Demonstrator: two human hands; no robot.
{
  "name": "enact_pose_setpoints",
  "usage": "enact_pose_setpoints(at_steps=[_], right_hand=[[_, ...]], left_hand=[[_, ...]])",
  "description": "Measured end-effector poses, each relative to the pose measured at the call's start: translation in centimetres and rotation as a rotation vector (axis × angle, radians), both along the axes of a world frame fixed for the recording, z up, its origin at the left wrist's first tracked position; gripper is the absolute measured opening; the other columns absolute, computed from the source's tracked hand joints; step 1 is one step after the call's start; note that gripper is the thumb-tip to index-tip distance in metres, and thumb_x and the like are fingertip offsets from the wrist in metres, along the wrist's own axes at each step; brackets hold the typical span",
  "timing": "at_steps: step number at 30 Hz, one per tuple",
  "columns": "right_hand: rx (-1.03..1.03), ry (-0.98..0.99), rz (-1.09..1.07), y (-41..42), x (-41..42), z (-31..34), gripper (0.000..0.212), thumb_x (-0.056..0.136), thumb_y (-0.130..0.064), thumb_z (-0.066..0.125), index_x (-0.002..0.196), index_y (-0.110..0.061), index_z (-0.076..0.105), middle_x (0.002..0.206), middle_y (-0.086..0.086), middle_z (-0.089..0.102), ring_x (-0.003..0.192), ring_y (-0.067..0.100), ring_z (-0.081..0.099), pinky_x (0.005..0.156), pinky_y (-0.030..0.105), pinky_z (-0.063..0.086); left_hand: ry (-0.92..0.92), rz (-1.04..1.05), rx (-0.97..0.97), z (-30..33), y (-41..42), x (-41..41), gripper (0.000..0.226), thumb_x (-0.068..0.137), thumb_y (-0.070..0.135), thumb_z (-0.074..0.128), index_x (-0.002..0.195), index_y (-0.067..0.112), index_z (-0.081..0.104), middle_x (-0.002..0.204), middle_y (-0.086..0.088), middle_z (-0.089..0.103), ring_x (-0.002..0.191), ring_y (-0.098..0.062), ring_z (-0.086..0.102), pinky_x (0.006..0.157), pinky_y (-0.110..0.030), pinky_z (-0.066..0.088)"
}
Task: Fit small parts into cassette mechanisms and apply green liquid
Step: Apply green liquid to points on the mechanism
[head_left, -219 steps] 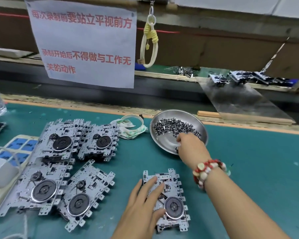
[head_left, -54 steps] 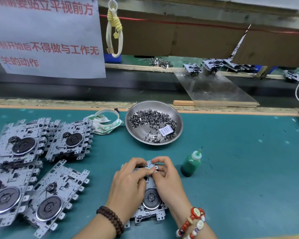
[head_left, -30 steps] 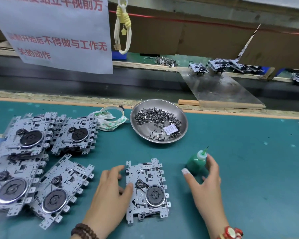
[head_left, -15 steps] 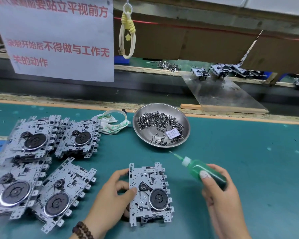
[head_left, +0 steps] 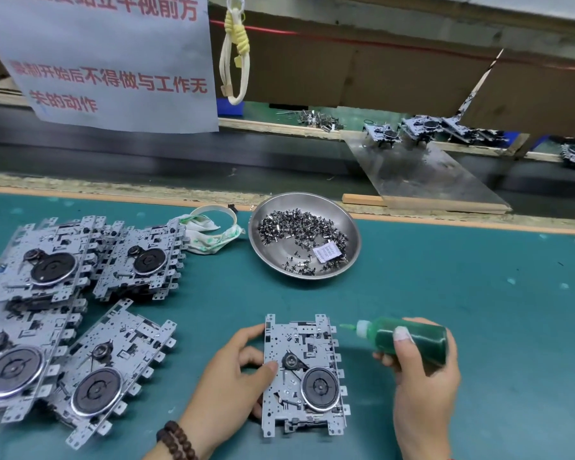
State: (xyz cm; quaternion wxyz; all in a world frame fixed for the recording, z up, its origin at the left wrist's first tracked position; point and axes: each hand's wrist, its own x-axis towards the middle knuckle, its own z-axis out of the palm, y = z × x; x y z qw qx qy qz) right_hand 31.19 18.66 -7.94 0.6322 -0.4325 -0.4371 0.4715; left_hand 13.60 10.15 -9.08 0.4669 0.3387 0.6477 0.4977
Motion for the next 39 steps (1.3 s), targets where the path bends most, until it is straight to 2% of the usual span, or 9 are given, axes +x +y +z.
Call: enact_pose_setpoints(at_steps=[6, 12, 18, 21, 24, 27, 34, 39], right_hand=[[0.071, -0.097, -0.062, -1.0, 0.0, -0.2, 0.016, 0.068, -0.015, 0.062, 0.081, -0.014, 0.054, 0.063, -0.004, 0.061, 0.043, 0.006, 0.053, 0.045, 0.019, 0.050], [0.075, -0.166, -0.047, -1.4, -0.3, -0.2, 0.014, 0.069, -0.018, 0.064, 0.080, -0.020, 0.055, 0.065, -0.001, 0.062, 0.043, 0.007, 0.055, 0.047, 0.017, 0.050], [0.096, -0.234, -0.042, -1.4, -0.4, -0.2, 0.018, 0.070, -0.022, 0.064, 0.074, -0.039, 0.060, 0.063, 0.000, 0.062, 0.043, 0.009, 0.056, 0.049, 0.017, 0.050], [0.094, -0.243, -0.049, -1.4, -0.3, -0.2, 0.016, 0.070, -0.025, 0.066, 0.076, -0.039, 0.060, 0.065, 0.001, 0.063, 0.044, 0.008, 0.057, 0.050, 0.018, 0.050], [0.092, -0.258, -0.045, -1.4, -0.3, -0.2, 0.015, 0.066, -0.041, 0.070, 0.077, -0.039, 0.060, 0.065, 0.001, 0.063, 0.045, 0.009, 0.058, 0.051, 0.018, 0.051], [0.097, -0.276, -0.046, -1.5, -0.3, -0.2, 0.018, 0.064, -0.049, 0.065, 0.078, -0.040, 0.060, 0.066, 0.001, 0.064, 0.047, 0.011, 0.058, 0.051, 0.019, 0.051], [0.113, -0.309, -0.045, -1.5, -0.3, -0.3, 0.015, 0.066, -0.045, 0.068, 0.077, -0.042, 0.059, 0.067, -0.001, 0.065, 0.047, 0.011, 0.059, 0.052, 0.021, 0.051], [0.126, -0.307, -0.036, -1.5, -0.2, -0.2, 0.013, 0.068, -0.040, 0.068, 0.077, -0.041, 0.058, 0.066, 0.001, 0.065, 0.045, 0.011, 0.060, 0.050, 0.019, 0.049]], left_hand=[[-0.009, 0.006, -0.013, -0.2, 0.1, 0.0, 0.040, 0.086, 0.001, 0.059, 0.114, 0.029, 0.050, 0.061, 0.007, 0.062, 0.042, -0.009, 0.052, 0.039, -0.022, 0.044], [-0.023, 0.008, -0.010, -0.3, 0.2, 0.1, 0.040, 0.087, 0.000, 0.058, 0.115, 0.027, 0.051, 0.058, 0.008, 0.060, 0.042, -0.008, 0.051, 0.038, -0.021, 0.044], [-0.030, 0.002, -0.007, -0.4, 0.2, 0.1, 0.039, 0.087, 0.000, 0.058, 0.116, 0.026, 0.050, 0.057, 0.008, 0.059, 0.042, -0.008, 0.051, 0.039, -0.021, 0.044], [-0.020, 0.002, -0.003, -0.3, 0.2, 0.1, 0.039, 0.087, 0.000, 0.057, 0.116, 0.026, 0.050, 0.057, 0.008, 0.059, 0.042, -0.008, 0.051, 0.038, -0.021, 0.044], [-0.019, 0.000, -0.001, -0.3, 0.2, 0.2, 0.039, 0.087, 0.000, 0.057, 0.115, 0.026, 0.050, 0.056, 0.009, 0.059, 0.042, -0.008, 0.051, 0.039, -0.021, 0.044], [-0.012, 0.000, -0.003, -0.3, 0.2, 0.2, 0.040, 0.087, 0.000, 0.057, 0.114, 0.028, 0.050, 0.057, 0.009, 0.059, 0.041, -0.008, 0.051, 0.038, -0.021, 0.044], [-0.012, 0.009, -0.004, -0.2, 0.3, 0.2, 0.039, 0.087, -0.001, 0.057, 0.109, 0.031, 0.050, 0.057, 0.008, 0.060, 0.041, -0.009, 0.051, 0.037, -0.020, 0.043], [-0.009, 0.009, -0.008, -0.3, 0.2, 0.2, 0.040, 0.086, -0.001, 0.058, 0.115, 0.026, 0.050, 0.059, 0.008, 0.061, 0.041, -0.010, 0.052, 0.038, -0.021, 0.043]])
